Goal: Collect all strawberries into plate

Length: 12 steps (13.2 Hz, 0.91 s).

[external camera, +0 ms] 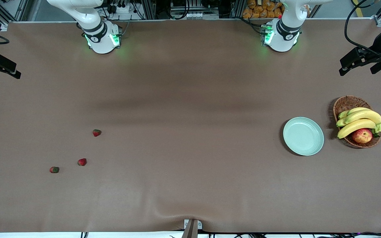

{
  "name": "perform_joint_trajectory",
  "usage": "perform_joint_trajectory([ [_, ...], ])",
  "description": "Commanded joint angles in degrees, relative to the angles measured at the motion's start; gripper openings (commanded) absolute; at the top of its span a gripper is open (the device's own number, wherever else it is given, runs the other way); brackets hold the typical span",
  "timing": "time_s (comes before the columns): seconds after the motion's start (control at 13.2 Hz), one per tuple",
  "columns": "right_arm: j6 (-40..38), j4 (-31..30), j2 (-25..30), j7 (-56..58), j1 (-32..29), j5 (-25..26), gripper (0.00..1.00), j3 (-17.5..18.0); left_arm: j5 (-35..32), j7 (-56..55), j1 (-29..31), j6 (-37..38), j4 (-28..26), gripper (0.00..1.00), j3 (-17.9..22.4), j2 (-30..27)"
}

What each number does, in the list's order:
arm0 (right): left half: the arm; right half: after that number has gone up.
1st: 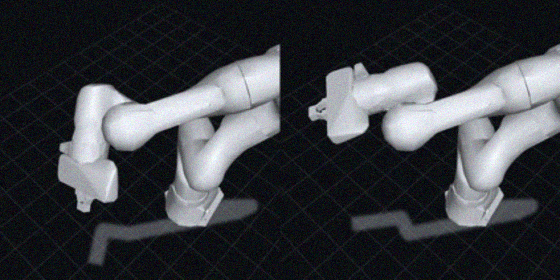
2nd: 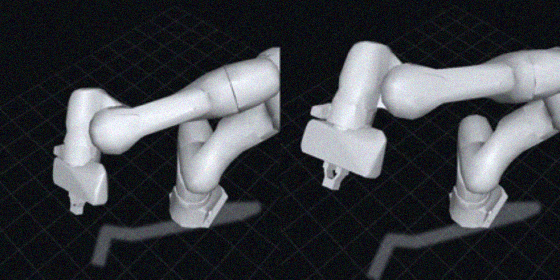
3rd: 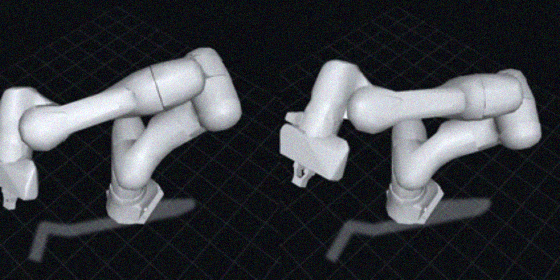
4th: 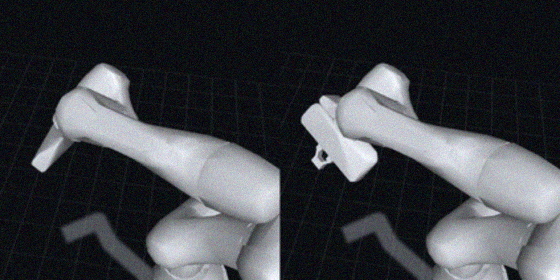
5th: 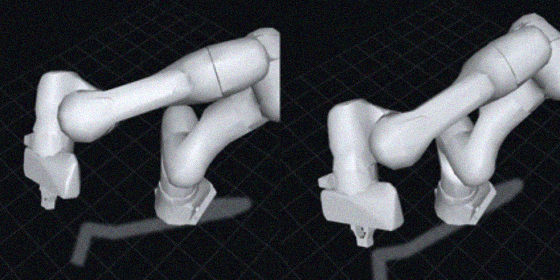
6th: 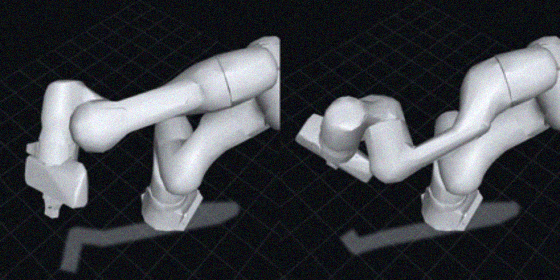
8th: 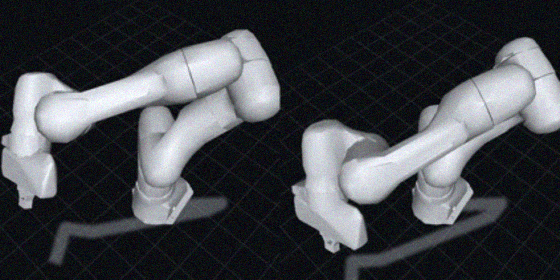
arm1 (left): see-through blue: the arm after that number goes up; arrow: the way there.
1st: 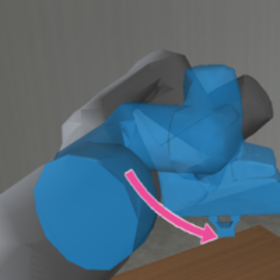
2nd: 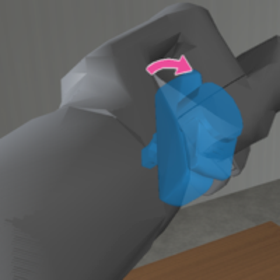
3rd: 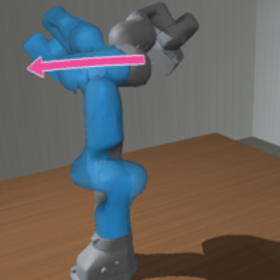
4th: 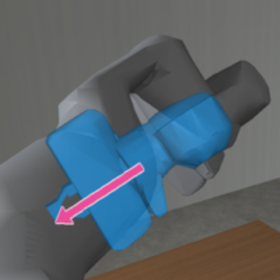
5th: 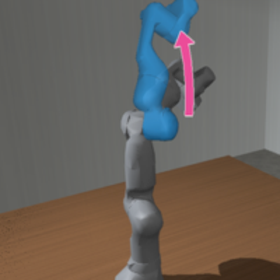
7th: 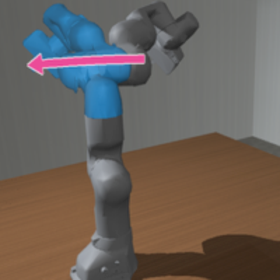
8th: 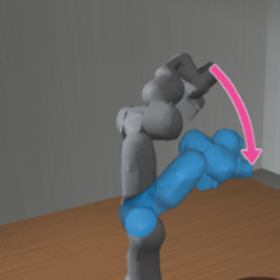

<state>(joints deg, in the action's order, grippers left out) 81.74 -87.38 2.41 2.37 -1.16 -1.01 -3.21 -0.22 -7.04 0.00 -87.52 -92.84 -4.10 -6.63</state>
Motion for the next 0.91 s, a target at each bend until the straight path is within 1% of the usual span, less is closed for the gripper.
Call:
perform_joint_trajectory([
  [0.0,-1.1,1.1,-0.1,-0.1,0.1,-0.1,1.0,0.1,0.6,-0.6,0.1,1.6,1.7,1.0,0.1,0.6],
  [0.83,-1.1,0.9,-0.2,-0.1,0.2,-0.1,1.0,0.1,0.3,-1.0,0.1,2.1,1.7,1.0,0.2,1.4],
])
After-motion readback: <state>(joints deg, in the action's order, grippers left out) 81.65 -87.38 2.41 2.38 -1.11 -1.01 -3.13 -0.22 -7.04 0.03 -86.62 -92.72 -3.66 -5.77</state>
